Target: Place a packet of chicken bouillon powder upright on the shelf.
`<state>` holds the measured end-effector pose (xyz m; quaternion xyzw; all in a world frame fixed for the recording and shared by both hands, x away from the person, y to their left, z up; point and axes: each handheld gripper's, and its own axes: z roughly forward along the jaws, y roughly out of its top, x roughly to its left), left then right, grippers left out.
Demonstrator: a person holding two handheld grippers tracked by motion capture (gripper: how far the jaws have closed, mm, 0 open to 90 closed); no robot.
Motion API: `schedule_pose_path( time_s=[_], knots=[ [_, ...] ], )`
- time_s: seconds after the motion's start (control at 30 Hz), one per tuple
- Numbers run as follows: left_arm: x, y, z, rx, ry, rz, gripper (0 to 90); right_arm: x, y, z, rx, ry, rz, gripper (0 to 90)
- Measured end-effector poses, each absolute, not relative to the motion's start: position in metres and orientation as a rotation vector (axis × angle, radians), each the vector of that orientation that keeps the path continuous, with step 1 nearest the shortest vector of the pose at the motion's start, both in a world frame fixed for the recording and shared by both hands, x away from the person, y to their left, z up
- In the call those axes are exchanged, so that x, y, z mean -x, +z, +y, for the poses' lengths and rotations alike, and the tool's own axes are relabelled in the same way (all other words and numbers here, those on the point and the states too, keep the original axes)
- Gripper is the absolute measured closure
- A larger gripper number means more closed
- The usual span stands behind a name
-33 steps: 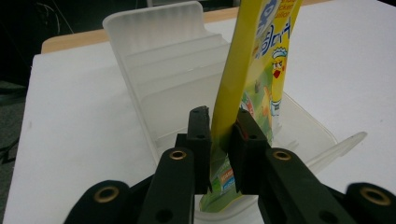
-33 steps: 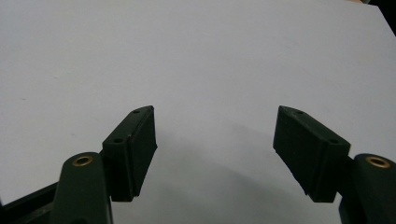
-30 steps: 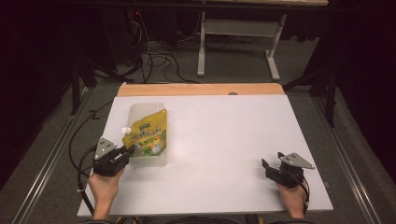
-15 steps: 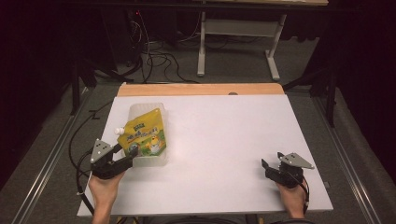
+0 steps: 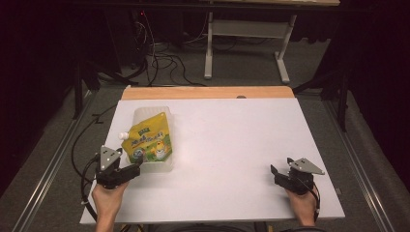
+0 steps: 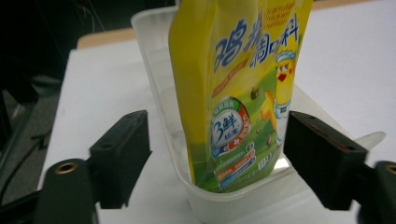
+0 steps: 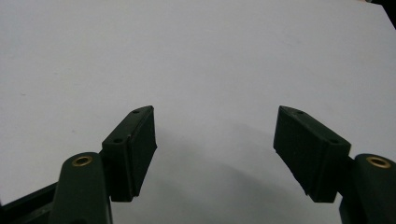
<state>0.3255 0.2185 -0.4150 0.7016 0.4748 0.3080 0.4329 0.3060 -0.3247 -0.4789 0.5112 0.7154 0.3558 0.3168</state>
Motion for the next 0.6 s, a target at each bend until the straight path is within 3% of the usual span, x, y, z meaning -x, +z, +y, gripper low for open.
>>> schedule_pose_path(
  time_s=[0.3,0.43,0.6],
  knots=[
    [-0.316,-0.409,0.223,-1.739,0.749,1.178,30.5,-0.306,-0.479,-0.325,-1.346,0.935,1.883,30.2],
    [-0.308,-0.409,0.220,-1.681,0.825,1.206,36.8,-0.306,-0.479,-0.324,-1.347,0.935,1.884,30.1],
    [-0.303,-0.406,0.215,-1.680,0.863,1.238,36.6,-0.306,-0.479,-0.325,-1.345,0.937,1.883,30.1]
  ],
)
